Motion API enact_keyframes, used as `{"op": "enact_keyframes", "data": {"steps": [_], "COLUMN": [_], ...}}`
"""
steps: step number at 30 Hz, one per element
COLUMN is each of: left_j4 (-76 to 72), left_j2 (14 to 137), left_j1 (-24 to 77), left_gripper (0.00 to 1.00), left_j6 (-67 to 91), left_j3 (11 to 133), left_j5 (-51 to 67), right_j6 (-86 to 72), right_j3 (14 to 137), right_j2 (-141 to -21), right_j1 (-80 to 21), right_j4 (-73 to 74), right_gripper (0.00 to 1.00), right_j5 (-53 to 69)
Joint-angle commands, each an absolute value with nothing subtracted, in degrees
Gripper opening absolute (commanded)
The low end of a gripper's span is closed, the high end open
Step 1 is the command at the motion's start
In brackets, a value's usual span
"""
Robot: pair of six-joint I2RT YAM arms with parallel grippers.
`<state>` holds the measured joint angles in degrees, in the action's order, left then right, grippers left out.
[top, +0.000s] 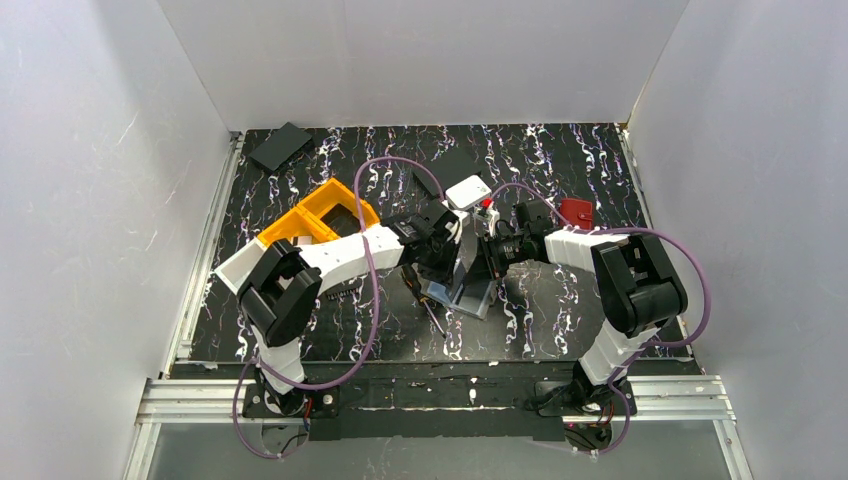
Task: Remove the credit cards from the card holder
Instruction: Remove the credit card from the card holder.
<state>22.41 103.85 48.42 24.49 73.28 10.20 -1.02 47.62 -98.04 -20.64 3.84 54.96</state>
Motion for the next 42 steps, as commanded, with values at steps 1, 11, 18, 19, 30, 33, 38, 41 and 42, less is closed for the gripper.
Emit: {"op": "enact_keyframes", "data": {"steps": [1,11,18,19,30,33,38,41,42], "left_j4": [23.36,3.38,-7.79,-9.86,-23.26,-25.94,-32.62,-35.64,-36.02], "left_j2": [103.85,95.83,92.75,92.19,88.15,88.15,88.12,87.89,87.56], "left_j1": [47.21,44.22,44.29,44.31,44.31,44.33,44.3,44.3,44.31], "left_gripper": [0.0,0.0,0.0,0.0,0.0,0.0,0.0,0.0,0.0], "left_j6": [24.19,34.45,41.57,42.46,47.48,47.99,49.26,49.84,49.83], "left_j3": [74.15,61.06,55.81,54.87,48.4,47.01,44.22,43.32,43.07], "left_j5": [10.0,18.47,19.37,19.17,17.95,18.65,19.64,20.21,20.09], "right_j6": [2.2,6.59,0.54,-1.23,-3.21,-5.2,-10.18,-11.87,-12.13], "right_j3": [50.06,49.62,44.94,44.55,45.88,45.51,43.77,43.42,43.35], "right_j2": [-97.33,-91.79,-85.43,-85.34,-88.64,-88.81,-88.7,-88.77,-88.76], "right_j1": [-20.13,-14.09,-13.1,-13.1,-11.59,-10.97,-9.96,-9.68,-9.67], "right_j4": [6.02,10.57,2.31,1.16,2.34,0.77,-4.7,-6.5,-6.73], "right_gripper": [0.28,0.38,0.5,0.5,0.5,0.5,0.5,0.5,0.5], "right_j5": [57.61,67.51,69.06,69.19,70.27,70.36,70.98,71.31,71.33]}}
